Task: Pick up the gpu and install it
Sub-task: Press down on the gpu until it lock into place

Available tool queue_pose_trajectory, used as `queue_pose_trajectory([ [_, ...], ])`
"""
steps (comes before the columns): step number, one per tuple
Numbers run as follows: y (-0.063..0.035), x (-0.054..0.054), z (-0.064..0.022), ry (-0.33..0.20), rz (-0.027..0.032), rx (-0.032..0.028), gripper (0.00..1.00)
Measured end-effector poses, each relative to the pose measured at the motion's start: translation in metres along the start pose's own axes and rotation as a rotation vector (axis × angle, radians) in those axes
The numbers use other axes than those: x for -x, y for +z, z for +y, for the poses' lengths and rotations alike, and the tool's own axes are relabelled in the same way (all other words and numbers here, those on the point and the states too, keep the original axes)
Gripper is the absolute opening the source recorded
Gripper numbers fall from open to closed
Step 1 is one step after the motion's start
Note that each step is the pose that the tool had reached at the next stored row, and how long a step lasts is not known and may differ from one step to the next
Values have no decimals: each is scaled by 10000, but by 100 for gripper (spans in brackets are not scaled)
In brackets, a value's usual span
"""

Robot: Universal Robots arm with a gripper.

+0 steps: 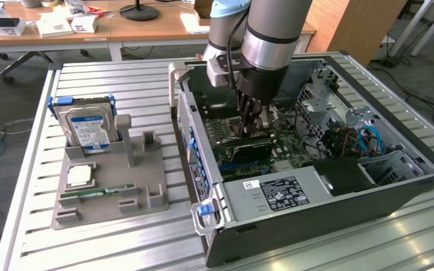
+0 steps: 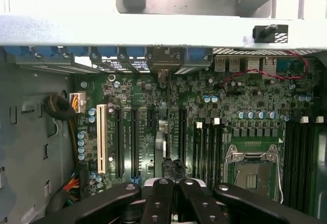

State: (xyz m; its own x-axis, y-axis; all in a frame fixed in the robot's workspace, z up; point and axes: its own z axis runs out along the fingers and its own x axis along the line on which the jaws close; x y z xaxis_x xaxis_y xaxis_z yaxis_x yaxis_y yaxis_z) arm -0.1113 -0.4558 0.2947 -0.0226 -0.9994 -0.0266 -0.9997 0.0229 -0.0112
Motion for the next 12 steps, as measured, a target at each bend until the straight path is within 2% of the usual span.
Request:
queue_pose_trajectory([
  [9,125,-3,2,1,0,0,11],
  [12,134,-4,2,1,1,1,11],
])
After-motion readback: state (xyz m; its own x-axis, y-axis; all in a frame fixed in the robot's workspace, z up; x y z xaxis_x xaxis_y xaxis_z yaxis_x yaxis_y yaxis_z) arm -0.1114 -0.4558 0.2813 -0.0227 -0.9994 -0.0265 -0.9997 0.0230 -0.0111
